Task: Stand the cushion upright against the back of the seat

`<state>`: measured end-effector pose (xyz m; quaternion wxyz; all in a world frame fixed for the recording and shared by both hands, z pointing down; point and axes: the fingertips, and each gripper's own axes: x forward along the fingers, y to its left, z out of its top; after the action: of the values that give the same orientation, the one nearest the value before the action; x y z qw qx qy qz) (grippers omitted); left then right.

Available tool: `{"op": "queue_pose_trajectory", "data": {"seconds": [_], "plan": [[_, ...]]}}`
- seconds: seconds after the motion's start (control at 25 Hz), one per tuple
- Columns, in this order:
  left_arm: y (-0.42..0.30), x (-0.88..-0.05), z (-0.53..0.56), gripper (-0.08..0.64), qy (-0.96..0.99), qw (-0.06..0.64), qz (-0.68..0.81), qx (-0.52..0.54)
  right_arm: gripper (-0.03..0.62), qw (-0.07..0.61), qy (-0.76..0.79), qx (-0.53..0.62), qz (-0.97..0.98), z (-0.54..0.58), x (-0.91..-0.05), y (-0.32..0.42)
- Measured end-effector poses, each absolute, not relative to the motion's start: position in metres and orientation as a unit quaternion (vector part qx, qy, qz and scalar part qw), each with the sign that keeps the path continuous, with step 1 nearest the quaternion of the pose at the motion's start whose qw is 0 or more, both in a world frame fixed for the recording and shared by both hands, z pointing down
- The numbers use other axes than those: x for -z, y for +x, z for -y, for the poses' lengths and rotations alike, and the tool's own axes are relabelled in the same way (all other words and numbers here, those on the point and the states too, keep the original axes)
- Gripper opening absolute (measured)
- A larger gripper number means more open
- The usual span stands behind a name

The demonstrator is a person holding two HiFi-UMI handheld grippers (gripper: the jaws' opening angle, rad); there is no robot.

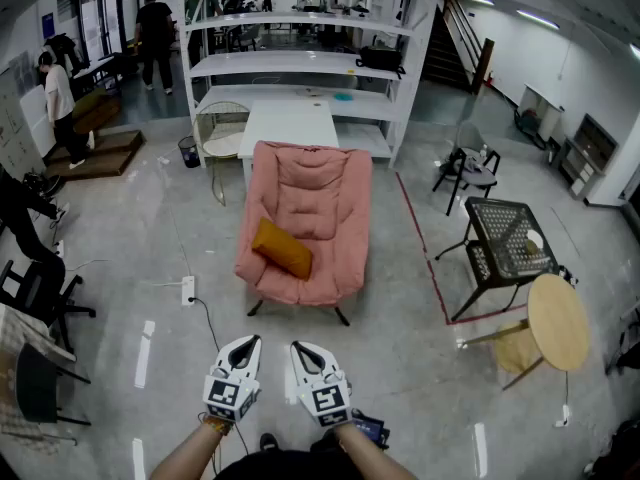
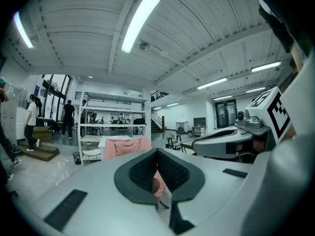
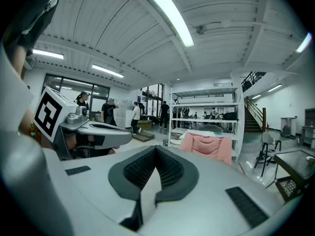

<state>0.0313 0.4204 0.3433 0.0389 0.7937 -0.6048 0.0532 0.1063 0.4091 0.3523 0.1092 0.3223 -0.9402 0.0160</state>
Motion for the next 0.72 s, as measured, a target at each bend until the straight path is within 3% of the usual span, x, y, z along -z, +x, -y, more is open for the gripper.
{"op": "queue_pose_trajectory", "data": {"seconds": [0.72], "plan": [[0.002,-0.345,-0.414,0.012,0.802,0.036,0.595,-0.033,0.017,0.113,0.331,-0.011,0.937,-0.408,-0.366,0.061]]}}
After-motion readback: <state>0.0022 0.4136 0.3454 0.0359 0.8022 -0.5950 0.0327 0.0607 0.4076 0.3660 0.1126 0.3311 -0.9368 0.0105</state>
